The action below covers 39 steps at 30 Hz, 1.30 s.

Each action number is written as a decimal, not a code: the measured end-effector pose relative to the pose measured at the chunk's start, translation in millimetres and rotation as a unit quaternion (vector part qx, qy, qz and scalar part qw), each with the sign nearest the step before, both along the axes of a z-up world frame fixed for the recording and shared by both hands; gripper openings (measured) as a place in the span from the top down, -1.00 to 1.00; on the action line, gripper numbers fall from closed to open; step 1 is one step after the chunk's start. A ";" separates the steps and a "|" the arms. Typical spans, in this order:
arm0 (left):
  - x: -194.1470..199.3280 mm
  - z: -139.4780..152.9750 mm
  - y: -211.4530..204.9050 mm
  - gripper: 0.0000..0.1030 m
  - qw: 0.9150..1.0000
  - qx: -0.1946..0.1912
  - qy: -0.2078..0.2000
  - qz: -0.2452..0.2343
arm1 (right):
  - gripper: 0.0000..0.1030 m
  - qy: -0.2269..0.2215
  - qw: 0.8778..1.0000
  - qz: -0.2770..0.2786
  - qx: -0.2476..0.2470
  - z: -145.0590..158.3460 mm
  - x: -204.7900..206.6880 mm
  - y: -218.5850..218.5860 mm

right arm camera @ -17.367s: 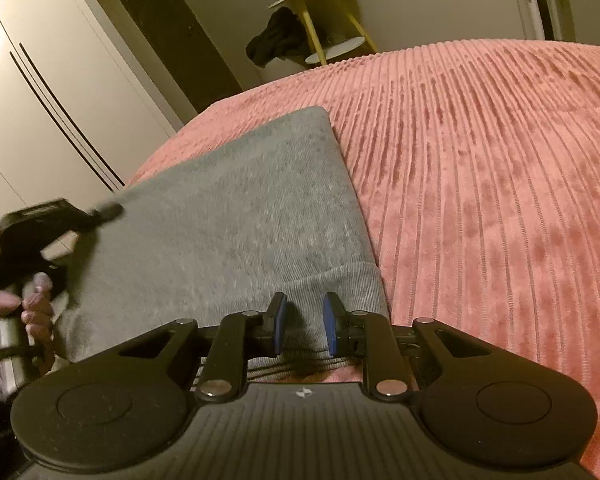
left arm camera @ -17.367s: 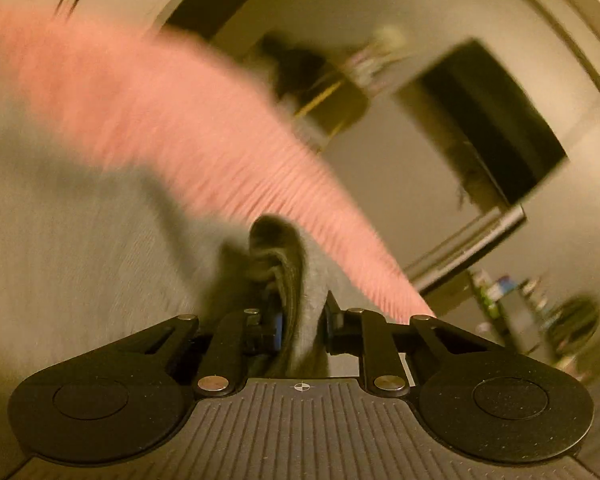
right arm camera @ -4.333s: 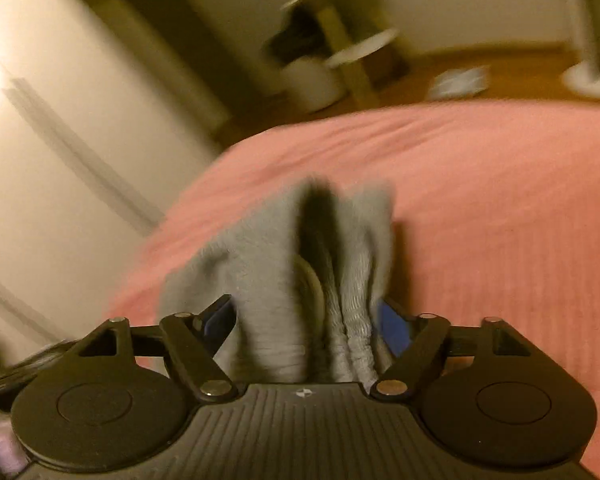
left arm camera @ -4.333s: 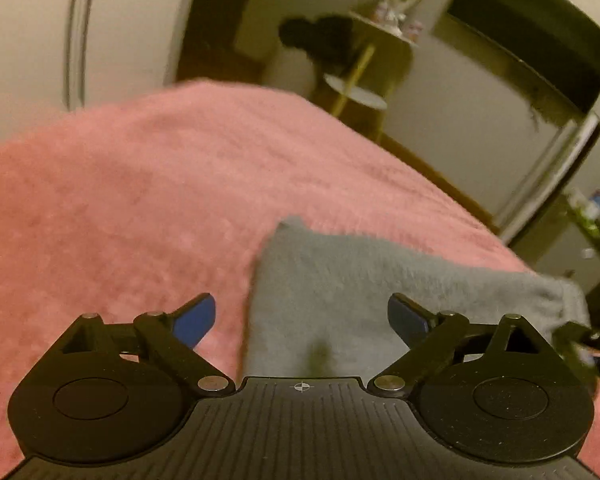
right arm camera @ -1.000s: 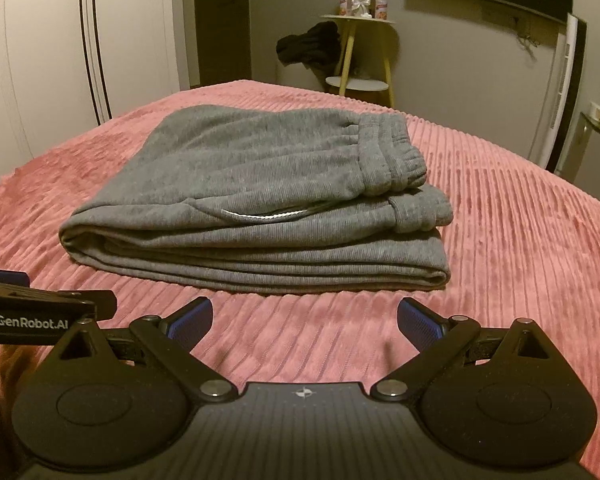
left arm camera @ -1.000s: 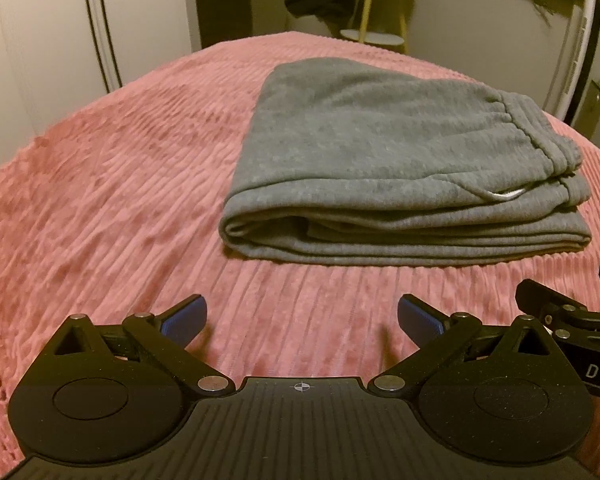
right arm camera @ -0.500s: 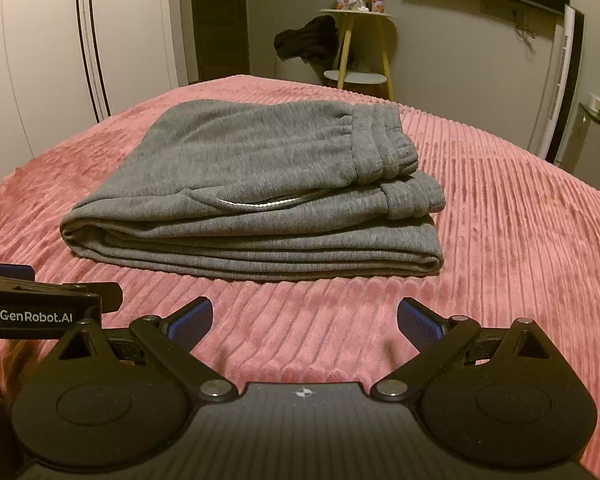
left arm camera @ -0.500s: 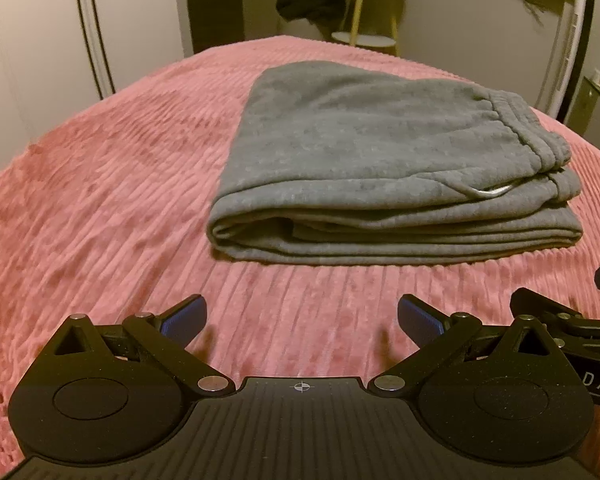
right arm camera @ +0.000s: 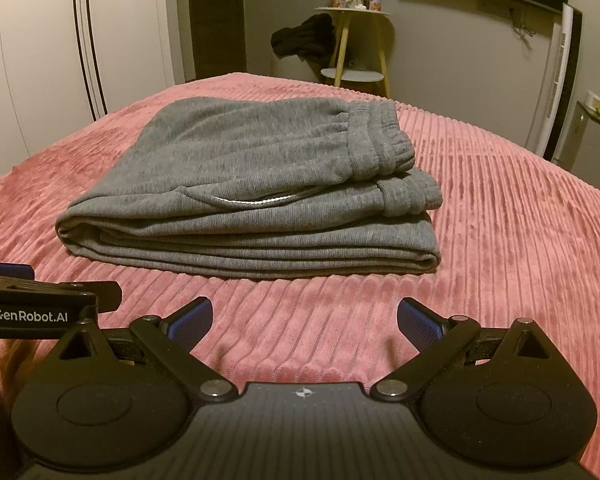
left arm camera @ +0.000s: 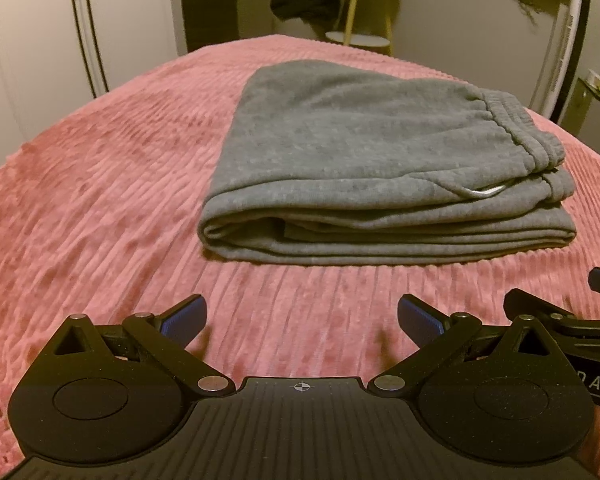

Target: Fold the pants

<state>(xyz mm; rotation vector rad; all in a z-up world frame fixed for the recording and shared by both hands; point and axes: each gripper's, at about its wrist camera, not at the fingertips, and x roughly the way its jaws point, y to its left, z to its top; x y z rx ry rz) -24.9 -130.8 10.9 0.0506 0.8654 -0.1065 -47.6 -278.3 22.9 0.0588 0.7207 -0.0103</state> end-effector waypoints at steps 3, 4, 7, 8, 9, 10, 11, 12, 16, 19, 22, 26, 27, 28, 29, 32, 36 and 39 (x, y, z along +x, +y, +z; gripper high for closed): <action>0.2 -0.2 -0.4 -1.00 1.000 0.001 0.000 -0.001 | -0.92 0.000 1.000 -0.001 0.000 -0.1 0.0 0.1; 0.1 -0.1 -0.3 -1.00 1.000 -0.001 0.000 -0.002 | -0.92 0.000 1.000 -0.001 0.000 -0.1 0.0 0.0; -0.9 0.2 -0.4 -1.00 1.000 -0.004 -0.001 -0.005 | -0.92 0.000 1.000 -0.003 0.001 -0.3 0.1 -0.9; -1.3 0.4 -0.2 -1.00 1.000 -0.004 -0.003 -0.005 | -0.92 -0.001 1.000 -0.003 0.001 -0.3 0.1 -1.1; -1.8 0.9 -0.4 -1.00 1.000 -0.004 -0.006 -0.006 | -0.92 -0.001 1.000 -0.004 0.001 -0.2 0.1 -1.3; -2.5 1.3 -0.3 -1.00 1.000 -0.004 -0.009 -0.006 | -0.92 -0.002 1.000 -0.005 0.001 -0.2 0.2 -1.6; -2.6 1.3 -0.4 -1.00 1.000 -0.003 -0.011 -0.007 | -0.92 -0.002 1.000 -0.006 0.001 -0.1 0.2 -2.3; -2.7 1.4 -0.8 -1.00 1.000 -0.003 -0.012 -0.008 | -0.92 -0.002 1.000 -0.007 0.002 -0.1 0.0 -2.8; -2.8 1.3 -1.6 -1.00 1.000 -0.002 -0.011 -0.011 | -0.92 0.000 1.000 -0.011 0.006 -0.6 0.6 -5.4; -2.3 0.7 -2.7 -1.00 1.000 0.001 -0.009 -0.013 | -0.92 0.001 1.000 -0.014 0.006 -0.7 0.9 -5.8; -2.3 -0.2 -3.6 -1.00 1.000 0.003 -0.006 -0.015 | -0.92 0.002 1.000 -0.015 0.004 -1.0 1.1 -5.8; -2.0 -0.9 -4.2 -1.00 1.000 0.005 -0.004 -0.018 | -0.92 0.002 1.000 -0.017 0.003 -0.9 0.7 -6.0; -2.3 -1.0 -4.5 -1.00 1.000 0.006 -0.004 -0.018 | -0.92 0.002 1.000 -0.018 0.003 -0.8 0.5 -6.2; -2.8 -0.9 -4.9 -1.00 1.000 0.006 -0.005 -0.018 | -0.92 0.001 1.000 -0.018 0.003 -0.8 0.2 -6.1; -3.1 -0.8 -5.1 -1.00 1.000 0.007 -0.006 -0.019 | -0.92 0.001 1.000 -0.019 0.003 -0.6 0.2 -6.3; -3.2 -1.0 -5.4 -1.00 1.000 0.007 -0.005 -0.017 | -0.92 0.001 1.000 -0.019 0.003 -0.5 0.0 -6.4; -3.2 -0.8 -5.2 -1.00 1.000 0.005 -0.004 -0.016 | -0.92 0.001 1.000 -0.019 0.002 -0.3 -0.4 -6.1; -3.1 -0.9 -5.1 -1.00 1.000 0.006 -0.003 -0.017 | -0.92 0.001 1.000 -0.019 0.001 -0.2 -0.7 -5.5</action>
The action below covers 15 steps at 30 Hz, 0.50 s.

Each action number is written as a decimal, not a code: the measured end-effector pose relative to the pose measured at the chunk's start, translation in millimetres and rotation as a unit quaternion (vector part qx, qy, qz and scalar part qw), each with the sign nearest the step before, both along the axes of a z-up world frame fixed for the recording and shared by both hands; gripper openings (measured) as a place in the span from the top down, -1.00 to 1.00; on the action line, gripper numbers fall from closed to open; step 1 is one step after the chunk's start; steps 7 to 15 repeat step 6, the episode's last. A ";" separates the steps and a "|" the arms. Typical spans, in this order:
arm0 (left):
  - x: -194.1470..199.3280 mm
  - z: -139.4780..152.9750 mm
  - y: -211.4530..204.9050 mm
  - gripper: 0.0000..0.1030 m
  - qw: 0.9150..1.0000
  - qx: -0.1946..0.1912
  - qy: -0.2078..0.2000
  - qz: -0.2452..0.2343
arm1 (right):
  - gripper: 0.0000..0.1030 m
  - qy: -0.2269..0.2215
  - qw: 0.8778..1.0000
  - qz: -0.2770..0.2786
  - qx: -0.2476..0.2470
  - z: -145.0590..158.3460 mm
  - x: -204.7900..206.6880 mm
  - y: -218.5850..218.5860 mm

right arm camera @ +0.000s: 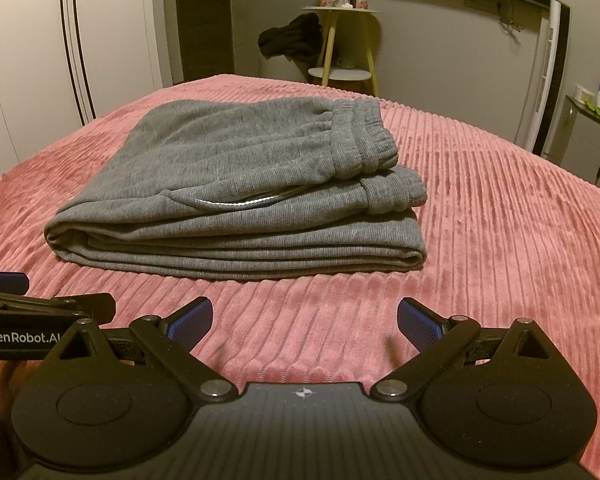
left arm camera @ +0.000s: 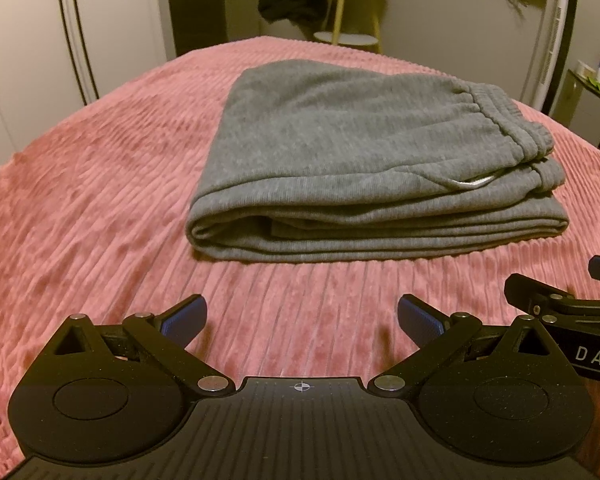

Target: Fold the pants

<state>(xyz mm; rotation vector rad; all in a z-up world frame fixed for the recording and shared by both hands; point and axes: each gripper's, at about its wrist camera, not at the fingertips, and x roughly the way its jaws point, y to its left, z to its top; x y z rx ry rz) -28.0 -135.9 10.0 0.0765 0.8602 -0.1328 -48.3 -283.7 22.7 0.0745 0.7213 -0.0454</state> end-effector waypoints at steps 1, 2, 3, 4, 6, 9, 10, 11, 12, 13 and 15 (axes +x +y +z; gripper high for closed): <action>0.2 -0.1 0.2 -1.00 1.000 0.000 0.000 0.000 | -0.92 0.000 1.000 0.000 0.000 0.1 -0.1 -0.1; 0.2 -0.2 0.1 -1.00 1.000 0.001 0.001 0.000 | -0.92 0.000 1.000 0.000 0.000 0.2 -0.1 -0.5; 0.2 -0.2 0.0 -1.00 1.000 0.001 0.001 -0.001 | -0.92 0.000 1.000 0.000 0.001 0.2 0.0 -0.4; 0.2 -0.1 0.2 -1.00 1.000 0.000 0.001 0.000 | -0.92 0.000 1.000 -0.001 0.002 0.2 -0.1 -0.8; 0.5 -0.5 -0.3 -1.00 1.000 0.000 0.003 0.000 | -0.92 0.000 1.000 -0.002 0.002 0.3 0.2 -1.4; 0.5 -0.5 -0.3 -1.00 1.000 0.000 0.003 0.000 | -0.92 0.000 1.000 -0.002 0.002 0.3 0.2 -1.4; 0.5 -0.5 -0.3 -1.00 1.000 0.000 0.003 0.000 | -0.92 0.000 1.000 -0.002 0.002 0.3 0.2 -1.4; 0.5 -0.5 -0.3 -1.00 1.000 0.000 0.003 0.000 | -0.92 0.000 1.000 -0.002 0.002 0.3 0.2 -1.4; 0.5 -0.5 -0.3 -1.00 1.000 0.000 0.003 0.000 | -0.92 0.000 1.000 -0.002 0.002 0.3 0.2 -1.4; 0.5 -0.5 -0.3 -1.00 1.000 0.000 0.003 0.000 | -0.92 0.000 1.000 -0.002 0.002 0.3 0.2 -1.4; 0.5 -0.5 -0.3 -1.00 1.000 0.000 0.003 0.000 | -0.92 0.000 1.000 -0.002 0.002 0.3 0.2 -1.4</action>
